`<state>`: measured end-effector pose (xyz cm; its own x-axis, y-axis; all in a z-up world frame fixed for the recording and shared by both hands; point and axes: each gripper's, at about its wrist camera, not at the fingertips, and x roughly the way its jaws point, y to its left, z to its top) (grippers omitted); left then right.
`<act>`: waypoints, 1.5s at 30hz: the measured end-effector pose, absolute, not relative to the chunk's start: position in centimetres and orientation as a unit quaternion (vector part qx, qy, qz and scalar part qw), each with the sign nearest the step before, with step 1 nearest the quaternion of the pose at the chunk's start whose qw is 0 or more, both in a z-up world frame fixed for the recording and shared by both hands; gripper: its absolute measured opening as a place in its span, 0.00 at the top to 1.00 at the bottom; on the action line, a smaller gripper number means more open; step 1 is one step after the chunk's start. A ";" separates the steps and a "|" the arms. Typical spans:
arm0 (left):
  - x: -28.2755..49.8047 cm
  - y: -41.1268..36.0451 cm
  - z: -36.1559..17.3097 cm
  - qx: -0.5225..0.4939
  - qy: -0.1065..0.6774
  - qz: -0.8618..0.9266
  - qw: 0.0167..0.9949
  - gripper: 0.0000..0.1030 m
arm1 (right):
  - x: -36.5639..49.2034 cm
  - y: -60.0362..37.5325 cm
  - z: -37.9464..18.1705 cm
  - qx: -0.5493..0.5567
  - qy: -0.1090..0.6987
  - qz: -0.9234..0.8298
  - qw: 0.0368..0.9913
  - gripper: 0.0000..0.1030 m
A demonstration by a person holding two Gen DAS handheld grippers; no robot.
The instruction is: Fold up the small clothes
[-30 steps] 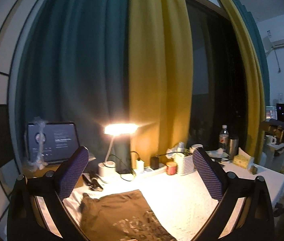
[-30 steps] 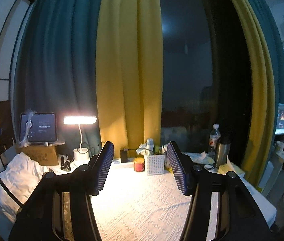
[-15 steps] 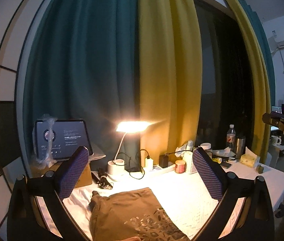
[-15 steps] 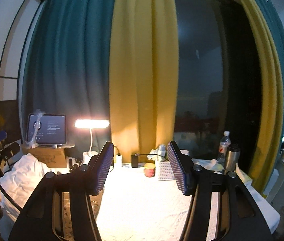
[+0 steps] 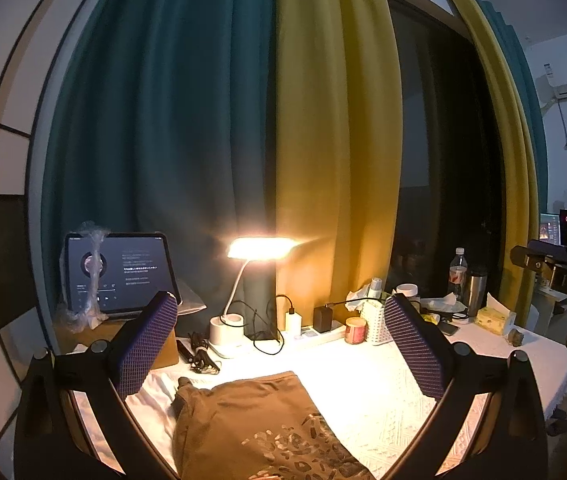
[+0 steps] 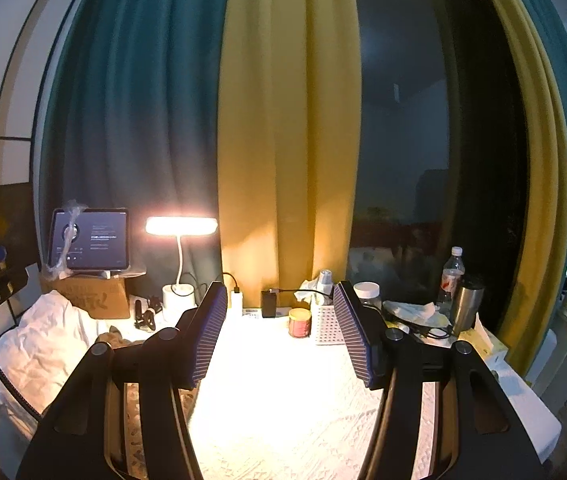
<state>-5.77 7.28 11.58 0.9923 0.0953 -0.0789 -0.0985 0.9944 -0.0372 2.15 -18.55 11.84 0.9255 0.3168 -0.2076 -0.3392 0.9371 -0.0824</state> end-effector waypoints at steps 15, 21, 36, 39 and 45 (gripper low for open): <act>-5.8 6.8 11.8 -0.020 0.037 0.046 0.998 0.01 | 1.8 -19.1 11.9 -0.057 0.097 0.158 0.981 0.43; -5.9 6.4 11.9 -0.018 0.039 0.041 0.998 0.01 | 2.0 -19.6 11.8 -0.054 0.099 0.157 0.981 0.43; -5.9 5.7 11.9 -0.004 0.038 0.033 0.999 0.01 | 1.9 -19.9 11.7 -0.053 0.101 0.154 0.981 0.43; -5.9 5.7 11.9 -0.003 0.037 0.033 0.999 0.01 | 1.9 -20.2 11.6 -0.053 0.101 0.154 0.981 0.43; -5.9 5.4 11.8 0.004 0.036 0.034 0.999 0.01 | 2.2 -20.5 11.3 -0.053 0.104 0.153 0.981 0.43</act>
<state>-5.91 5.43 11.83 0.9951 0.0677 -0.0724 -0.0671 0.9977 0.0106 2.20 -20.53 11.34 0.9316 0.2897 -0.2196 -0.3115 0.9476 -0.0713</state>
